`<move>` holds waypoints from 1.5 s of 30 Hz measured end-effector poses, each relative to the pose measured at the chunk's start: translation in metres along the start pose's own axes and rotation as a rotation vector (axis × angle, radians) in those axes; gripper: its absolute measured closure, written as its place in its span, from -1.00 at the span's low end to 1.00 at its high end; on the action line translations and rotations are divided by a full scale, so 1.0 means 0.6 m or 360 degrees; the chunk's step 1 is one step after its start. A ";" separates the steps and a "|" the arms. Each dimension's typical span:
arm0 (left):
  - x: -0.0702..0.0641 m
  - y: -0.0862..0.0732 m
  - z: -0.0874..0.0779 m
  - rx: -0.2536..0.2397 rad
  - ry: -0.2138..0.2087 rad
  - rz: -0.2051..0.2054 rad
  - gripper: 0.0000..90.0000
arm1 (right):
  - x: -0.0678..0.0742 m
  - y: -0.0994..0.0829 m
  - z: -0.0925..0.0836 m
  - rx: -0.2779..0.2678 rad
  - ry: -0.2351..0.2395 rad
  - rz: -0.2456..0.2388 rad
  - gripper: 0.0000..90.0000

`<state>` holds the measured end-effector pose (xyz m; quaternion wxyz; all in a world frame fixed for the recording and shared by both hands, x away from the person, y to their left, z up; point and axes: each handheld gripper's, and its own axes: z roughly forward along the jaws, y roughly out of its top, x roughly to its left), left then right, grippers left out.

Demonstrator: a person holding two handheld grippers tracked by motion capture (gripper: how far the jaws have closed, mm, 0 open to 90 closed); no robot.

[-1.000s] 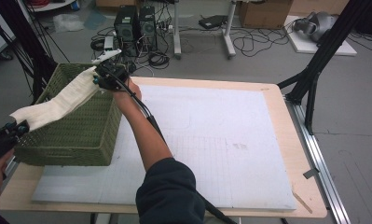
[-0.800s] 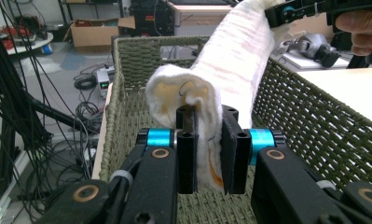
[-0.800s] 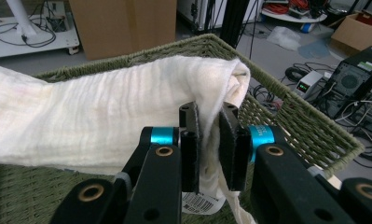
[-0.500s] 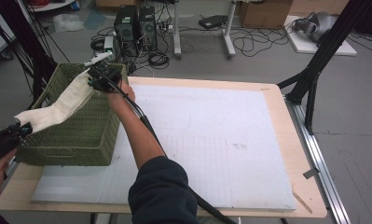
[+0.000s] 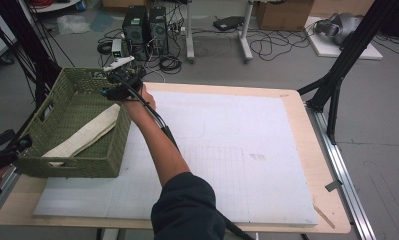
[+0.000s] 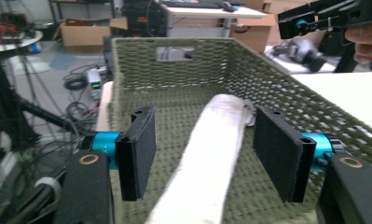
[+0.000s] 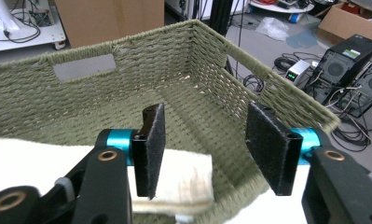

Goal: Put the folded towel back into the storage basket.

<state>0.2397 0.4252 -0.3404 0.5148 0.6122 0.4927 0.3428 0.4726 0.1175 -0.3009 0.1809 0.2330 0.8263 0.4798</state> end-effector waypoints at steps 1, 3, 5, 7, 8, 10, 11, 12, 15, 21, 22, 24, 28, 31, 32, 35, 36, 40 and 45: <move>-0.003 0.000 0.001 -0.0004 -0.0017 -0.0001 -0.14 | -0.003 -0.003 -0.007 0.0001 0.0011 0.0007 -0.03; -0.011 0.000 0.004 -0.0011 -0.0044 -0.0016 -0.20 | -0.008 -0.008 -0.020 -0.0015 0.0050 0.0017 -0.08; -0.020 0.001 0.008 -0.0014 -0.0080 -0.0026 -0.24 | -0.011 -0.016 -0.034 -0.0015 0.0070 0.0006 -0.17; -0.031 0.003 0.014 -0.0033 -0.0115 -0.0003 -0.33 | -0.015 -0.022 -0.047 -0.0008 0.0082 -0.0007 -0.29; -0.036 0.004 0.017 -0.0037 -0.0136 -0.0008 -0.38 | -0.017 -0.025 -0.054 -0.0012 0.0089 -0.0014 -0.32; -0.046 0.006 0.024 -0.0037 -0.0176 -0.0024 -0.44 | -0.022 -0.030 -0.071 -0.0019 0.0097 -0.0013 -0.42; -0.051 0.007 0.027 -0.0036 -0.0187 -0.0035 -0.45 | -0.025 -0.033 -0.080 -0.0015 0.0097 -0.0009 -0.46; -0.057 0.009 0.030 -0.0037 -0.0193 -0.0042 -0.45 | -0.029 -0.037 -0.089 -0.0019 0.0096 -0.0015 -0.50; -0.073 0.015 0.040 -0.0040 -0.0239 -0.0050 -0.52 | -0.045 -0.049 -0.119 -0.0014 0.0096 -0.0013 -0.56; -0.106 0.025 0.064 -0.0026 -0.0321 -0.0026 -0.60 | -0.078 -0.079 -0.194 -0.0005 0.0062 -0.0003 -0.60; -0.113 0.026 0.068 -0.0027 -0.0343 -0.0017 -0.60 | -0.084 -0.085 -0.208 -0.0013 0.0054 -0.0001 -0.60; -0.126 0.027 0.079 -0.0027 -0.0378 0.0003 -0.60 | -0.098 -0.100 -0.241 -0.0007 0.0017 -0.0015 -0.60; -0.157 0.026 0.101 -0.0018 -0.0450 0.0019 -0.60 | -0.120 -0.131 -0.295 -0.0016 -0.0043 0.0030 -0.60; -0.180 0.026 0.114 -0.0012 -0.0494 0.0035 -0.60 | -0.129 -0.152 -0.329 -0.0032 -0.0084 0.0060 -0.61; -0.187 0.026 0.118 -0.0011 -0.0508 0.0041 -0.60 | -0.132 -0.160 -0.340 -0.0038 -0.0093 0.0061 -0.62; -0.208 0.028 0.128 -0.0006 -0.0539 0.0052 -0.60 | -0.137 -0.183 -0.371 -0.0050 -0.0135 0.0091 -0.65; -0.214 0.028 0.130 -0.0003 -0.0550 0.0058 -0.60 | -0.139 -0.191 -0.380 -0.0052 -0.0151 0.0099 -0.69; -0.239 0.030 0.142 0.0003 -0.0596 0.0073 -0.60 | -0.141 -0.219 -0.415 -0.0064 -0.0196 0.0151 -0.73; -0.276 0.032 0.160 0.0009 -0.0666 0.0104 -0.60 | -0.140 -0.265 -0.453 -0.0072 -0.0239 0.0188 -0.74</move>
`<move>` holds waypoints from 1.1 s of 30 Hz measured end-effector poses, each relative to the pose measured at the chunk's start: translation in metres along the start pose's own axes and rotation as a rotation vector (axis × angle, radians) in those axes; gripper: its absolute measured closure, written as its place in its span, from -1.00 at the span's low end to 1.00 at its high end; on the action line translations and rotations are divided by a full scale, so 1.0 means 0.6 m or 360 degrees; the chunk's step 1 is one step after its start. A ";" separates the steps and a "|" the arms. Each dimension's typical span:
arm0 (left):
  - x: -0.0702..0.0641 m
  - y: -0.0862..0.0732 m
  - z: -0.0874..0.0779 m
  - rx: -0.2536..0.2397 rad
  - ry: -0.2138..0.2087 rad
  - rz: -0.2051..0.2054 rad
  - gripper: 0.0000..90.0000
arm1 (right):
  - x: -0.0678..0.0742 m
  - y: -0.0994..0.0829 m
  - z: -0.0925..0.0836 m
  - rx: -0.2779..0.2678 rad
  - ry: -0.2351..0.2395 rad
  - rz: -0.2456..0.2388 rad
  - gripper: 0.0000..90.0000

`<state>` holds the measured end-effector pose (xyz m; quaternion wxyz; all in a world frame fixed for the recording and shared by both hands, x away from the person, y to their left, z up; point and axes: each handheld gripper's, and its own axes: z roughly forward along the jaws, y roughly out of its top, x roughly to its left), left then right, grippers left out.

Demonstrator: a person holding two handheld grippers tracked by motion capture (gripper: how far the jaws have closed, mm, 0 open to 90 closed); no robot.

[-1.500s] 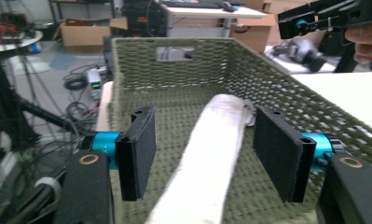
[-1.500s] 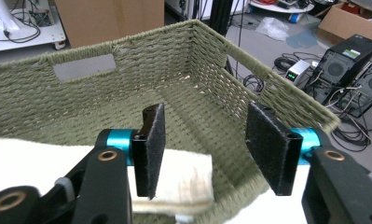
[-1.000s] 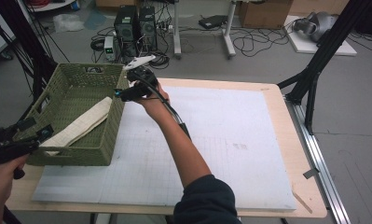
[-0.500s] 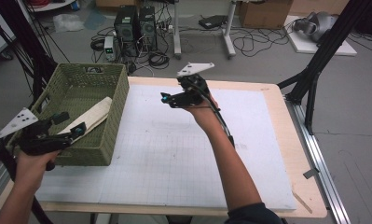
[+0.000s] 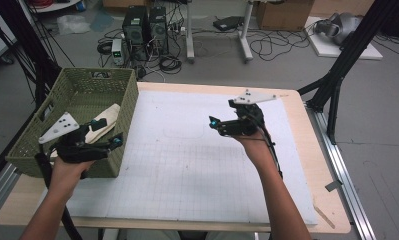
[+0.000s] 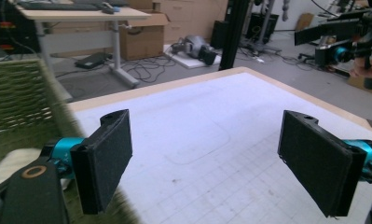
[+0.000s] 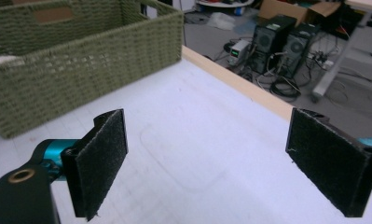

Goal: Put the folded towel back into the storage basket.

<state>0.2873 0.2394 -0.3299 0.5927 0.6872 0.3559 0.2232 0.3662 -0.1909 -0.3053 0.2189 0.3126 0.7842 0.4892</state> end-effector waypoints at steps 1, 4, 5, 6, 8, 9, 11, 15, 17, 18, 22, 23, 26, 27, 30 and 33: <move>-0.006 0.000 0.006 -0.0002 -0.0011 0.0006 -0.60 | -0.001 -0.011 -0.008 0.0005 -0.0024 -0.0001 -0.74; -0.023 -0.004 0.028 -0.0003 -0.0044 0.0014 -0.60 | -0.008 -0.050 -0.034 0.0008 -0.0071 0.0022 -0.74; -0.028 -0.006 0.035 0.0001 -0.0058 0.0019 -0.60 | -0.011 -0.064 -0.042 0.0003 -0.0077 0.0047 -0.74; -0.034 -0.007 0.042 0.0003 -0.0071 0.0022 -0.60 | -0.014 -0.079 -0.051 0.0003 -0.0092 0.0065 -0.74; -0.046 -0.011 0.057 0.0012 -0.0097 0.0034 -0.59 | -0.019 -0.106 -0.068 -0.0019 -0.0119 0.0114 -0.74; -0.053 -0.013 0.064 0.0014 -0.0109 0.0043 -0.58 | -0.021 -0.119 -0.076 -0.0022 -0.0132 0.0131 -0.74; -0.067 -0.016 0.078 0.0023 -0.0143 0.0053 -0.58 | -0.023 -0.144 -0.091 -0.0025 -0.0161 0.0155 -0.74; -0.091 -0.030 0.103 0.0040 -0.0201 0.0082 -0.58 | -0.024 -0.185 -0.116 -0.0008 -0.0237 0.0171 -0.74; -0.101 -0.041 0.114 0.0049 -0.0214 0.0080 -0.58 | -0.026 -0.201 -0.127 -0.0009 -0.0258 0.0184 -0.74; -0.104 -0.047 0.118 0.0053 -0.0218 0.0087 -0.57 | -0.027 -0.208 -0.131 -0.0010 -0.0267 0.0193 -0.74; -0.118 -0.066 0.131 0.0050 -0.0241 0.0070 -0.57 | -0.026 -0.226 -0.147 0.0020 -0.0316 0.0187 -0.74; -0.120 -0.069 0.133 0.0056 -0.0244 0.0075 -0.57 | -0.026 -0.229 -0.149 0.0019 -0.0321 0.0191 -0.74; -0.123 -0.079 0.136 0.0068 -0.0254 0.0065 -0.57 | -0.025 -0.235 -0.156 0.0031 -0.0343 0.0194 -0.74; -0.123 -0.083 0.137 0.0068 -0.0258 0.0066 -0.57 | -0.025 -0.237 -0.157 0.0033 -0.0353 0.0185 -0.74; -0.122 -0.093 0.139 0.0103 -0.0266 0.0066 -0.56 | -0.022 -0.242 -0.159 0.0043 -0.0356 0.0192 -0.74; -0.122 -0.099 0.140 0.0112 -0.0265 0.0060 -0.56 | -0.021 -0.246 -0.156 0.0053 -0.0354 0.0187 -0.74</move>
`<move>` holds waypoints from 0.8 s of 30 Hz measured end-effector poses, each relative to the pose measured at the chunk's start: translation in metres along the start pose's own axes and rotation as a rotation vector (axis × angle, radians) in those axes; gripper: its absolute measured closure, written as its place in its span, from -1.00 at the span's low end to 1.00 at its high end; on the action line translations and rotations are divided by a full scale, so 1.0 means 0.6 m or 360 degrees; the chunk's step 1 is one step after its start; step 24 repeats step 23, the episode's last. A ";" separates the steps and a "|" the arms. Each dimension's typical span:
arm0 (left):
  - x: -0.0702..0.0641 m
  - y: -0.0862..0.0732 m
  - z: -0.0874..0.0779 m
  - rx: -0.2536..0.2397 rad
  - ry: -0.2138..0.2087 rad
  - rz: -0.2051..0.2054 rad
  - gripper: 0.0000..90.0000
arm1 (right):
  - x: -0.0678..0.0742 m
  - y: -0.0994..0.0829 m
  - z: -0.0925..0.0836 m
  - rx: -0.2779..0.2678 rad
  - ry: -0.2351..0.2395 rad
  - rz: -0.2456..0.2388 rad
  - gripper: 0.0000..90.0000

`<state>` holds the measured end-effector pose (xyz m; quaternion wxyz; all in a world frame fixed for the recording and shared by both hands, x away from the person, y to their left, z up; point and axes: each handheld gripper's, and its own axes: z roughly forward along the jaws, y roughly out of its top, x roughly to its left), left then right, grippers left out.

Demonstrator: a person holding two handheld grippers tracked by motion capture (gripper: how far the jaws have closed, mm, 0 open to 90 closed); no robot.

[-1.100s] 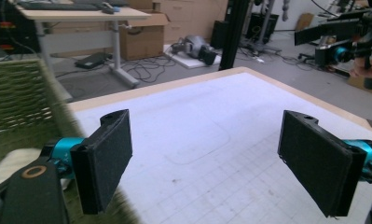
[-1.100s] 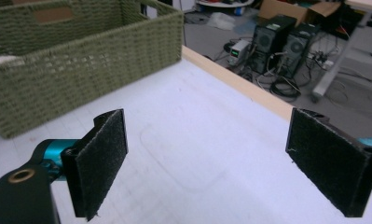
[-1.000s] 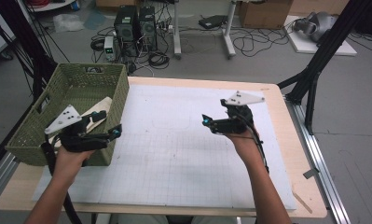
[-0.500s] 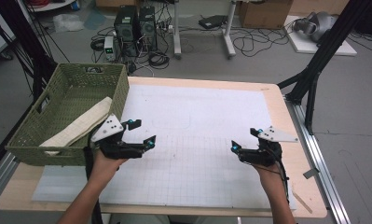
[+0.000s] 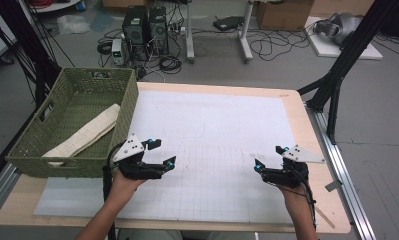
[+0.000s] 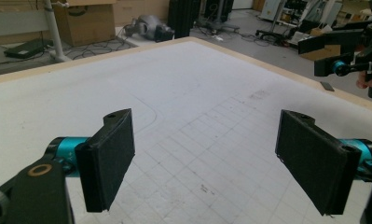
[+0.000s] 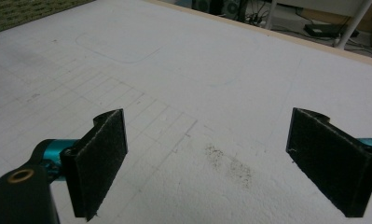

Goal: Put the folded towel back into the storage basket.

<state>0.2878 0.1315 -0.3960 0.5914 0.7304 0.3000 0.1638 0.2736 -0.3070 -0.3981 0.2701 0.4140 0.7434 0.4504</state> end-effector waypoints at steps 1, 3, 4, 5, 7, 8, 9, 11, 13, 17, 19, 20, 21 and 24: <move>0.000 -0.002 0.001 0.0005 0.0002 0.0005 -0.55 | 0.000 -0.001 0.001 0.0004 0.0002 -0.0002 -0.74; -0.001 -0.006 0.001 0.0019 0.0000 0.0009 -0.55 | 0.003 -0.002 0.001 0.0009 0.0003 0.0001 -0.74; -0.001 -0.007 0.002 0.0023 -0.0001 0.0007 -0.55 | 0.003 -0.002 0.001 0.0012 0.0003 -0.0005 -0.74; -0.001 -0.007 0.002 0.0028 -0.0003 0.0009 -0.55 | 0.004 -0.002 0.001 0.0013 0.0006 -0.0005 -0.74; -0.002 -0.007 0.002 0.0026 0.0000 0.0015 -0.54 | 0.004 -0.001 0.000 0.0002 0.0000 -0.0009 -0.74; -0.003 -0.007 0.002 0.0023 0.0000 0.0016 -0.54 | 0.004 0.000 0.000 -0.0003 0.0001 -0.0003 -0.74; -0.003 -0.007 0.002 0.0020 0.0001 0.0017 -0.54 | 0.004 0.000 0.000 -0.0004 0.0002 -0.0001 -0.74; -0.004 -0.007 0.003 0.0029 -0.0002 0.0017 -0.54 | 0.005 0.000 0.000 -0.0009 0.0006 -0.0011 -0.74; -0.004 -0.007 0.003 0.0034 -0.0005 0.0023 -0.54 | 0.005 0.000 0.000 -0.0009 0.0006 -0.0009 -0.74; -0.004 -0.008 0.004 0.0043 -0.0005 0.0030 -0.54 | 0.005 0.000 0.000 -0.0009 0.0008 0.0005 -0.74; -0.003 -0.007 0.004 0.0041 -0.0002 0.0022 -0.54 | 0.004 0.001 -0.001 -0.0018 0.0007 -0.0001 -0.74; -0.002 -0.007 0.004 0.0038 -0.0002 0.0024 -0.54 | 0.004 0.001 -0.001 -0.0019 0.0006 0.0001 -0.74; -0.001 -0.007 0.004 0.0037 -0.0003 0.0023 -0.54 | 0.004 0.001 -0.001 -0.0020 0.0008 -0.0001 -0.74; 0.000 -0.008 0.005 0.0038 0.0000 0.0016 -0.54 | 0.004 0.000 0.000 -0.0015 0.0009 0.0003 -0.74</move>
